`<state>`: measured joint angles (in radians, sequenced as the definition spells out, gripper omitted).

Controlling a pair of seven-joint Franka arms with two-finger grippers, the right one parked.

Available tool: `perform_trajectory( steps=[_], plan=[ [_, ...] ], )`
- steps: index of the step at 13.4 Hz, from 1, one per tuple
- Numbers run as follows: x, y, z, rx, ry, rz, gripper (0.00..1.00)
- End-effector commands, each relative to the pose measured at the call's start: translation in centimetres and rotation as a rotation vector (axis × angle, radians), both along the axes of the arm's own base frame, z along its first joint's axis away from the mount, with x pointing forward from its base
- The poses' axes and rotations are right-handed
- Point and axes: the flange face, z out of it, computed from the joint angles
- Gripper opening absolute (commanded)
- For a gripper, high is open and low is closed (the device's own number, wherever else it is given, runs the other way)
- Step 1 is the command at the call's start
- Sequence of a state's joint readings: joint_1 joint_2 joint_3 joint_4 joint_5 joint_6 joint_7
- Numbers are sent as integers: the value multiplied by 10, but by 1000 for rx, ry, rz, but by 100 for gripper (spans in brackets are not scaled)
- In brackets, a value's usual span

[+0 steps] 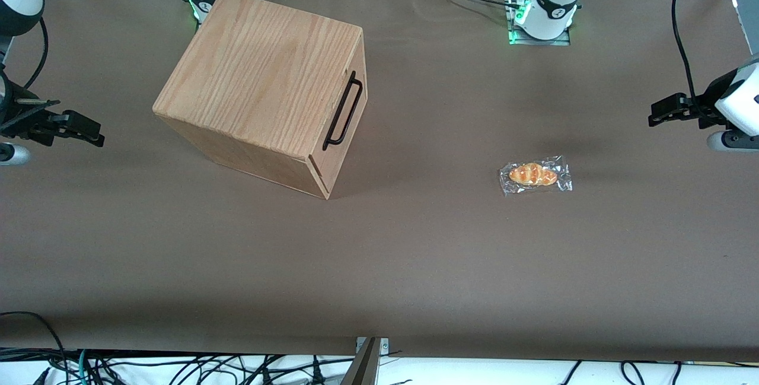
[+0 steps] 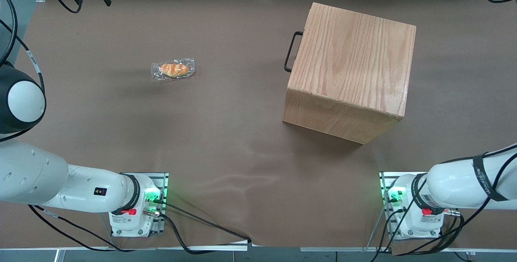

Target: Open top drawer with left arm

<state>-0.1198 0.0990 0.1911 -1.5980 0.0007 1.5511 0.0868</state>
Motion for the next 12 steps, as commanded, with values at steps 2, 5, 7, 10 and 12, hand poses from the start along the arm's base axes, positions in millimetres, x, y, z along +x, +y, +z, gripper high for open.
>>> perform_trajectory(
  steps=[2, 5, 7, 10, 12],
  plan=[
    [-4, 3, 1, 26, -4, -8, 100],
    [-3, 2, 4, 17, -16, -4, 100],
    [-3, -5, 4, 1, -17, -9, 100],
    [-2, -21, 4, -94, -16, -5, 100],
    [-2, -39, 5, -99, -11, -37, 100]
  ],
)
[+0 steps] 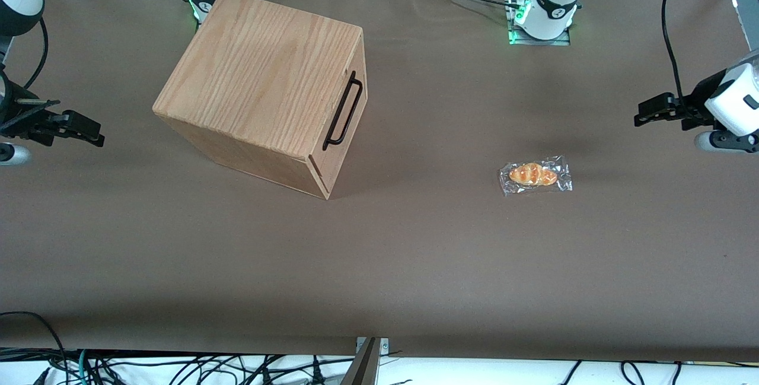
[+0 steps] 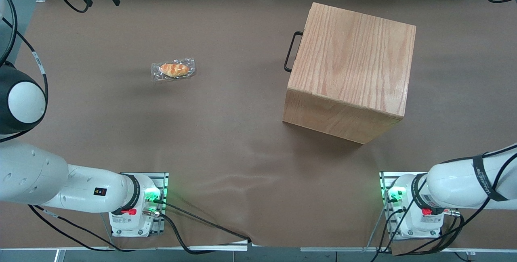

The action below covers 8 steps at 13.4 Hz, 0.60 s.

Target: Open top drawer with left arm

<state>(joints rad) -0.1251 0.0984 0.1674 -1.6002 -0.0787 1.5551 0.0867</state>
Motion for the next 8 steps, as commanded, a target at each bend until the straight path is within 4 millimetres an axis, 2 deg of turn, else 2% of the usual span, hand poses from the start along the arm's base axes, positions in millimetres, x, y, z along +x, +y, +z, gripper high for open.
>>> perform_trajectory(
  steps=[1, 5, 8],
  plan=[
    [-4, -25, 6, -19, 0, -36, 100],
    [-7, -86, 3, -12, 19, -19, 100],
    [-12, -116, 5, -86, 35, 17, 100]
  ],
)
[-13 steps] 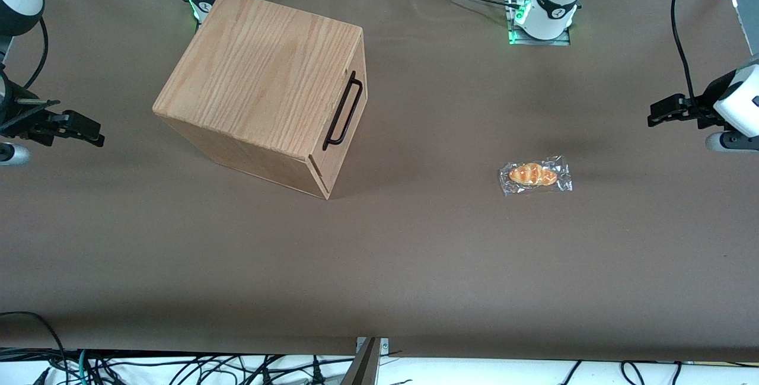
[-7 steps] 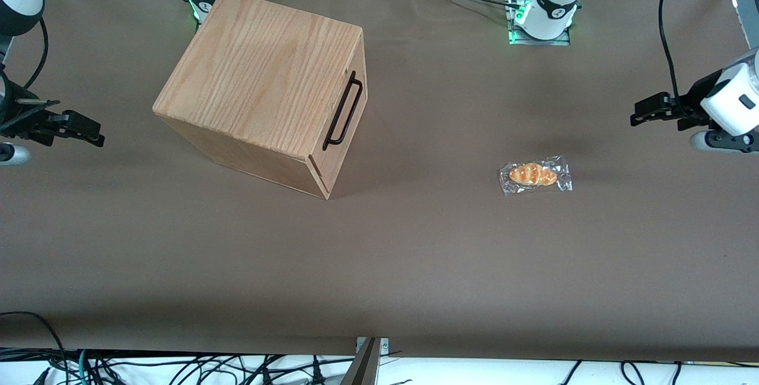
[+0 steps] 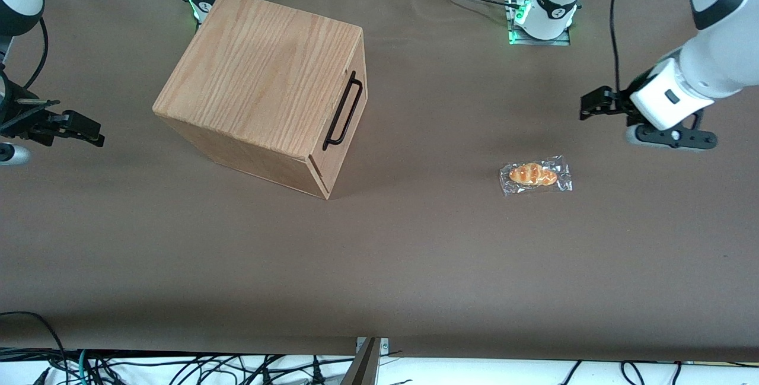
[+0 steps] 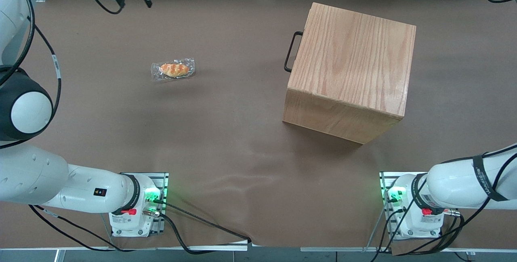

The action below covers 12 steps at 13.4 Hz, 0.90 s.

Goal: Open top drawer with left arm
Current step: 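Move the left gripper toward the black handle of the wooden box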

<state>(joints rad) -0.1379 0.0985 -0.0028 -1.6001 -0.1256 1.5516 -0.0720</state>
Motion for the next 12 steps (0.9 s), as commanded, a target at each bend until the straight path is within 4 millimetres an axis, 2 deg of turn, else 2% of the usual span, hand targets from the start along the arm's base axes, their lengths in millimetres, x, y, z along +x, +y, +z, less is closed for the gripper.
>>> perform_trajectory(
  steps=[1, 4, 8, 10, 12],
  plan=[
    [-7, -26, 6, -46, 20, 45, 100],
    [-15, -75, 4, -35, 36, 73, 100],
    [-26, -123, 4, -34, 47, 77, 100],
    [-32, -154, -3, -54, 60, 102, 100],
    [-38, -184, 0, -72, 26, 113, 100]
  ],
)
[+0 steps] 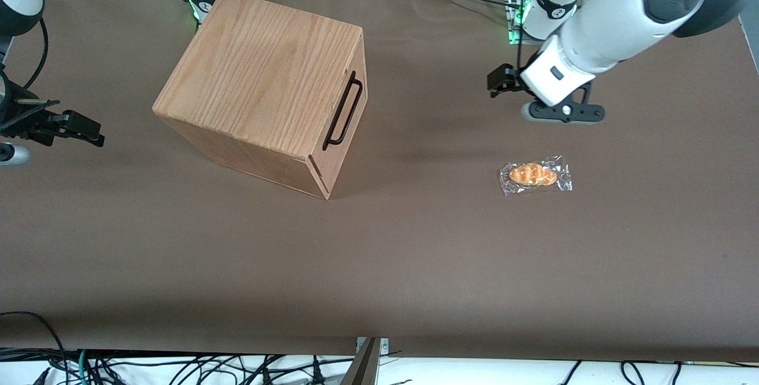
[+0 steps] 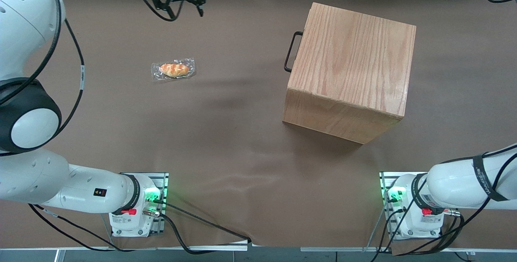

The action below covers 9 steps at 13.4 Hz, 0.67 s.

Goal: Open top drawer with left arm
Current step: 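Move the left gripper toward the black handle of the wooden box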

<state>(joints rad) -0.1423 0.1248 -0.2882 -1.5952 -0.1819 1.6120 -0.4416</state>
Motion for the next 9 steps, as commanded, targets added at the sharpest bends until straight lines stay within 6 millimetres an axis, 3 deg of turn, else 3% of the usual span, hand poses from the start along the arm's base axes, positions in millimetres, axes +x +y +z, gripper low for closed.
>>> perform_trajectory(
  steps=[1, 6, 9],
  plan=[
    [-2, -36, -5, -40, 6, 6, 100],
    [-20, -103, -18, -68, -27, 47, 100],
    [-30, -126, -28, -73, -12, 33, 100]
  ],
)
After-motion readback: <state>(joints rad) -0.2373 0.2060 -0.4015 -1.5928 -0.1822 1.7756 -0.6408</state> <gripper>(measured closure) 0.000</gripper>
